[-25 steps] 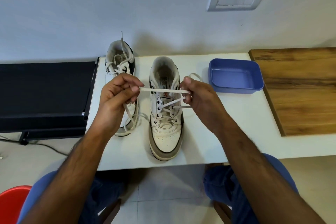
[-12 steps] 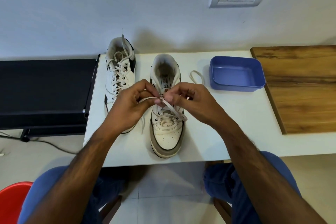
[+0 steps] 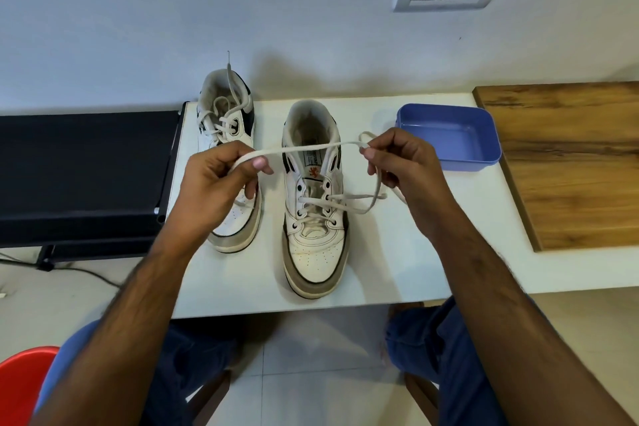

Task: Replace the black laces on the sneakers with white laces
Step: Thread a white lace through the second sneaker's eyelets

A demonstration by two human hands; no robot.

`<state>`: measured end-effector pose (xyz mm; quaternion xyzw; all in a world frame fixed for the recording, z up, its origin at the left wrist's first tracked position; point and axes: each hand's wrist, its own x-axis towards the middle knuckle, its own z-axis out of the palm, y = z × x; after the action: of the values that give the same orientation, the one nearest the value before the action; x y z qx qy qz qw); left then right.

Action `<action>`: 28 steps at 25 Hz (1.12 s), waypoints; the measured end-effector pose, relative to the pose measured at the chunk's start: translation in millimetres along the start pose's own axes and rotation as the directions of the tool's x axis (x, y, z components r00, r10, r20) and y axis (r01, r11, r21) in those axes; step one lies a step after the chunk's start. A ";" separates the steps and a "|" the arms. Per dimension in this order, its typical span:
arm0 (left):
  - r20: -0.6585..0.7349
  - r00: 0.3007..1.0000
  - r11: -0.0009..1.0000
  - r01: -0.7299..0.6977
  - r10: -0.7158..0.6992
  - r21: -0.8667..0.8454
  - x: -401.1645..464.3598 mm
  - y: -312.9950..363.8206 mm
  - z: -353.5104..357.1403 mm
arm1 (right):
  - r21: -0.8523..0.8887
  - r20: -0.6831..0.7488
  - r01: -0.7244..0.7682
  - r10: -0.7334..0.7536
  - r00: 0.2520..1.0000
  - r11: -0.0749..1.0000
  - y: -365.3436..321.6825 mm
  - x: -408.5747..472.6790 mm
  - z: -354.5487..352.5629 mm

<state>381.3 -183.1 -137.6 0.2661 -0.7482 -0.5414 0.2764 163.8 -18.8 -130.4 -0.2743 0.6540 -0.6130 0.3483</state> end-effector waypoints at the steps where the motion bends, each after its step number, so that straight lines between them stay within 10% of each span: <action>1: 0.008 1.000 1.000 0.002 -0.002 -0.004 -0.5 -0.4 -0.7 | -0.010 -0.028 -0.031 0.031 0.999 0.999 1.4 1.4 -1.0; 9: -0.216 0.974 0.980 0.029 -0.072 -0.199 3.6 1.8 -2.9 | -0.206 0.166 -0.114 0.149 0.975 0.972 8.6 4.1 -7.0; 20: -0.461 0.842 0.804 -0.058 -0.279 -0.591 8.9 -3.6 -15.8 | -0.234 0.664 -0.072 0.214 0.716 0.969 5.5 -4.1 -6.9; 25: -0.563 0.756 0.794 -0.098 -0.333 -0.600 10.7 -11.7 -23.3 | -0.483 0.675 -0.036 0.398 0.621 0.875 15.4 -3.6 -8.4; 28: -0.484 0.828 0.794 -0.079 -0.285 -0.603 10.9 -10.5 -20.5 | -0.533 0.650 -0.003 0.412 0.639 0.846 16.4 -3.9 -8.9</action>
<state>389.0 -207.2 -140.9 0.3512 -0.4091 -0.6639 0.5182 160.3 -8.7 -146.1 -0.4980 0.6131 -0.2159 0.5739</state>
